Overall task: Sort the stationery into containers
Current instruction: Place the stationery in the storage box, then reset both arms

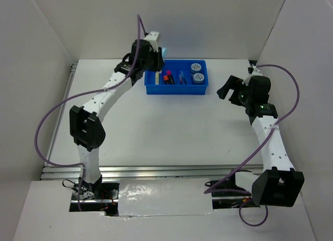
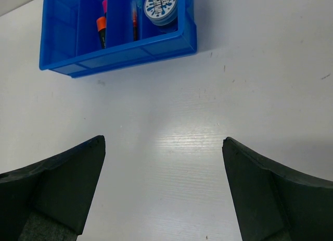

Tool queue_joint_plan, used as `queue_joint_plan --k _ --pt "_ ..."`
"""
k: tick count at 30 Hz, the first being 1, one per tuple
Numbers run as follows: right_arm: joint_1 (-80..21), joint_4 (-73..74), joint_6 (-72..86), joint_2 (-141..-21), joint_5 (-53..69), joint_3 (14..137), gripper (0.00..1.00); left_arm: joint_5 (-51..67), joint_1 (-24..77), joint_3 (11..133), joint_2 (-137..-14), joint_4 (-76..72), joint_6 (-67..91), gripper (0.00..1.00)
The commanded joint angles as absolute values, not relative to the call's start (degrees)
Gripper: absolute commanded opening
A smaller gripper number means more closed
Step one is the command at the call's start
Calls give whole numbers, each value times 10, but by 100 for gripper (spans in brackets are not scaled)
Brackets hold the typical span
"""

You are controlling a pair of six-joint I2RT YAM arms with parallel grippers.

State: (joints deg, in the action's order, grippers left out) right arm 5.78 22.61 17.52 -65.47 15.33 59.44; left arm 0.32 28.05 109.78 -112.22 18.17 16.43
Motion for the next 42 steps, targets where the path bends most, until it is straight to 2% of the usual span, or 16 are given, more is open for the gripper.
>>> queue_joint_plan --k 1,10,17,26,29,30,32,37,39,42 --pt "60 202 185 -652 152 591 100 -39 254 1136 -1157 131 182 31" --pt "58 202 185 -660 148 577 100 -28 205 1216 -1295 70 203 29" --pt "58 204 183 -671 145 578 100 -55 207 1233 -1336 71 194 32" --pt "57 207 192 -686 151 584 100 -93 214 1219 -1366 108 178 41" --pt "56 207 192 -682 150 585 100 -101 213 1219 -1369 108 178 54" --pt "56 208 190 -682 150 588 100 -103 213 1221 -1370 109 178 62" --pt "55 211 189 -682 148 591 100 -103 214 1228 -1370 109 178 70" --pt "52 214 178 -675 143 599 100 -106 215 1279 -1344 124 159 82" --pt "51 216 164 -673 140 610 100 -104 215 1296 -1312 151 146 99" --pt "51 225 129 -680 120 631 100 -89 212 1280 -1233 184 120 99"
